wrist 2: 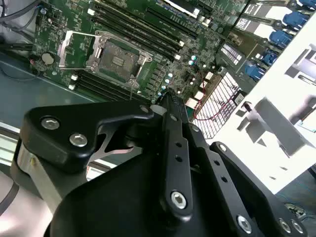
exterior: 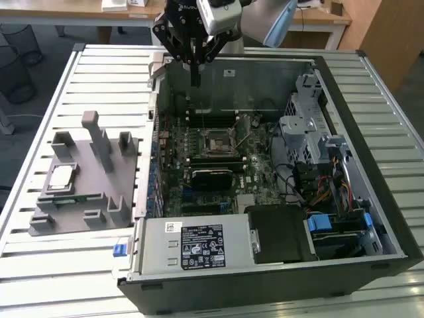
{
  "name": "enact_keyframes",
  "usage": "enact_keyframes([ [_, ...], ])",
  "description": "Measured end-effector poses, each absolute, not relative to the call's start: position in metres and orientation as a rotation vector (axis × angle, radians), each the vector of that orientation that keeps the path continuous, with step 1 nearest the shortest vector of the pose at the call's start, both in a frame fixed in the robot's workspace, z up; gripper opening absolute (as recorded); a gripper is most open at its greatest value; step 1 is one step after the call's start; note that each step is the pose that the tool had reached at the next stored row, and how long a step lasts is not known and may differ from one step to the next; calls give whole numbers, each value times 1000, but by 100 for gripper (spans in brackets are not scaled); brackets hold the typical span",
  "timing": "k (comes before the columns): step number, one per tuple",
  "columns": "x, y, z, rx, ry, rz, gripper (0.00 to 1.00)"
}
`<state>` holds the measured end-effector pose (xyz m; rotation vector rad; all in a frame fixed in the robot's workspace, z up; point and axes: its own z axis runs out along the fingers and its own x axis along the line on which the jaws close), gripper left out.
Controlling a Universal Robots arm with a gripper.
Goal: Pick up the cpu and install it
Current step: 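Reach for the cpu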
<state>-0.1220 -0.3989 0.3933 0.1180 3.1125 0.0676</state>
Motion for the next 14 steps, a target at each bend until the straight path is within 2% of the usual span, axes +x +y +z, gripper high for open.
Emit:
enact_keyframes([
  [14,-125,-399,393,118,3113,68,11],
])
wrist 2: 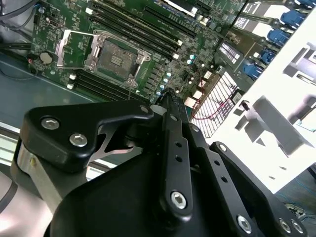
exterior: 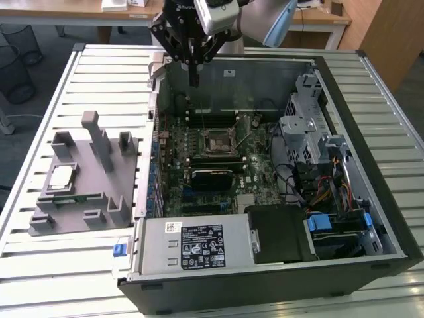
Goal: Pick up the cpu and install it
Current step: 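Reach for the cpu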
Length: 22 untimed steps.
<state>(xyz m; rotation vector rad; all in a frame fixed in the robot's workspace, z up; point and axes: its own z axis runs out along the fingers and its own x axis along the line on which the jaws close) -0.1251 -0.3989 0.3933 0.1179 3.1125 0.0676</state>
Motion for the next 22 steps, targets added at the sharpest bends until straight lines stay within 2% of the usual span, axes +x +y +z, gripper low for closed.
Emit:
enact_keyframes([
  [22,-131,-399,393,118,3112,68,11],
])
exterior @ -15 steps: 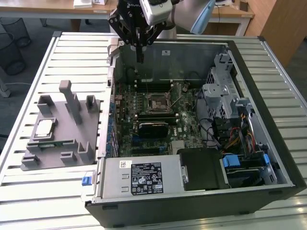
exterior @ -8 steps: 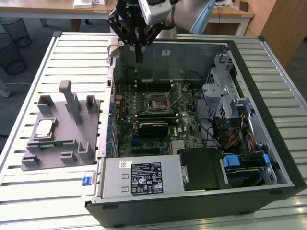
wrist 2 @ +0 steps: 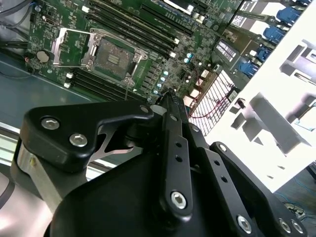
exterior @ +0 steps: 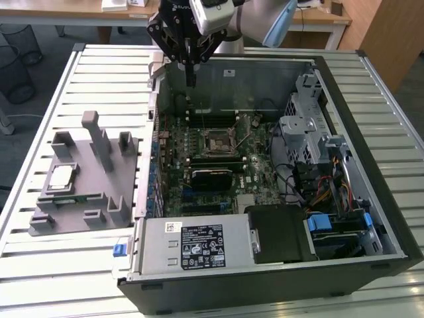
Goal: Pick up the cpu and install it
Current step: 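Reach for the cpu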
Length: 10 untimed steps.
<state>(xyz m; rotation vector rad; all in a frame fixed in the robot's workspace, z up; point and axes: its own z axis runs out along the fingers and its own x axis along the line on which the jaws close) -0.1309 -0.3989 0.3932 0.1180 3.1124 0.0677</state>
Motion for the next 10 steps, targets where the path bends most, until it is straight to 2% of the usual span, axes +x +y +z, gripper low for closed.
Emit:
enact_keyframes([
  [10,-134,-399,393,118,3112,68,11],
])
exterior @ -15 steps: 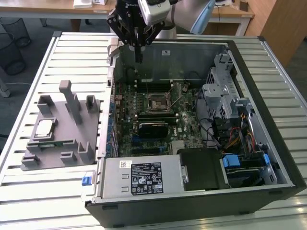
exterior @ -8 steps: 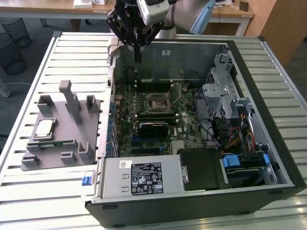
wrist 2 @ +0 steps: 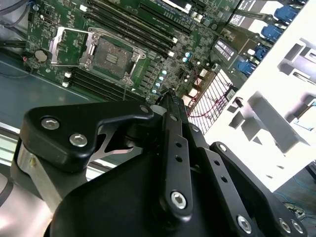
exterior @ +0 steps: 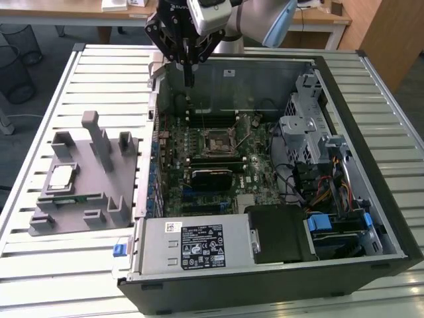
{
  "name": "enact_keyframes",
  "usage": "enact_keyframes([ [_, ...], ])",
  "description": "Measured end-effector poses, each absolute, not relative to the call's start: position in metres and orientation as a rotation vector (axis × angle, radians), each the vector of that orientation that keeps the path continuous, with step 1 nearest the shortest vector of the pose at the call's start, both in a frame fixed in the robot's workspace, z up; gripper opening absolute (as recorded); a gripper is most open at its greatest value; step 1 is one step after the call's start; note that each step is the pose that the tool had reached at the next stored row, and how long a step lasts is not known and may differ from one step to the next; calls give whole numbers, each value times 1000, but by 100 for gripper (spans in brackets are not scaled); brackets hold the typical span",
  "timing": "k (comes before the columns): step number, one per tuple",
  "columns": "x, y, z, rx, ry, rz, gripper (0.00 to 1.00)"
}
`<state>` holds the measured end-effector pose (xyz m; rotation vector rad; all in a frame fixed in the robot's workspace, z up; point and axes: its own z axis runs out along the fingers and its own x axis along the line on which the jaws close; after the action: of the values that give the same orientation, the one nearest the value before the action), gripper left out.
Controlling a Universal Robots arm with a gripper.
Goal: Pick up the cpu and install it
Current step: 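Reach for the cpu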
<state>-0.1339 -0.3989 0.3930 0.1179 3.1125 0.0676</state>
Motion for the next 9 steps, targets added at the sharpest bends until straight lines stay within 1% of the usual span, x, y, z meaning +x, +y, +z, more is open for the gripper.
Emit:
enact_keyframes([
  [9,-139,-399,392,118,3112,68,11],
])
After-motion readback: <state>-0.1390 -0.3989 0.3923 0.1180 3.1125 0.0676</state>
